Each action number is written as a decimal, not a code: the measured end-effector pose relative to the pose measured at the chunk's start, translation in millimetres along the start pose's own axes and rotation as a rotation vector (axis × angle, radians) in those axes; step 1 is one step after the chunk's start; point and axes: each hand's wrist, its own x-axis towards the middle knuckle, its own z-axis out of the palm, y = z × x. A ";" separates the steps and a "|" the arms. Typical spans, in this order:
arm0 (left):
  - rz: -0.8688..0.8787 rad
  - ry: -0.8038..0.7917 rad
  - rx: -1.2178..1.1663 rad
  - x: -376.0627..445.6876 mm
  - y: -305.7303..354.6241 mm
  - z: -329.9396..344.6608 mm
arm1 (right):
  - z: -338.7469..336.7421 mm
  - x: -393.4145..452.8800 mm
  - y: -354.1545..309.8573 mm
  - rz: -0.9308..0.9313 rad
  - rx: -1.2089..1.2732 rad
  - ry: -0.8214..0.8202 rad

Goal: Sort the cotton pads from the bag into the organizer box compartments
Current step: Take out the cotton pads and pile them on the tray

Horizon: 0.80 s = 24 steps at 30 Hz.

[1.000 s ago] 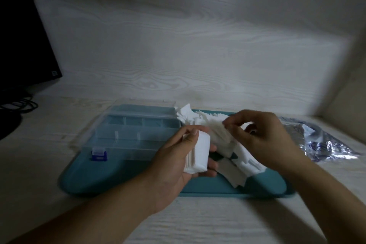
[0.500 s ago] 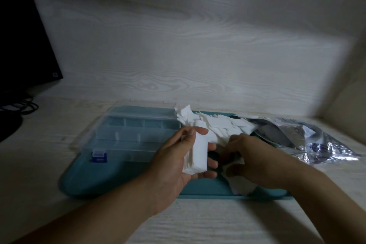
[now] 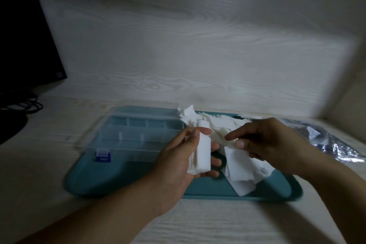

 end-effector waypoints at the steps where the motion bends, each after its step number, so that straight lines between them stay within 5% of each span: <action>1: -0.001 0.008 0.006 -0.1 -0.3 0.2 | -1.0 0.0 1.2 0.013 -0.013 -0.005; 5: -0.006 0.048 0.021 0.5 -1.9 0.1 | -2.0 2.5 3.5 0.034 0.016 0.096; 12: -0.026 0.065 0.022 1.0 -3.9 1.0 | 9.8 1.0 -4.9 -0.014 0.489 0.120; 24: -0.134 -0.030 -0.138 4.8 -5.1 -2.7 | 68.0 -1.7 -2.2 -0.196 0.077 0.415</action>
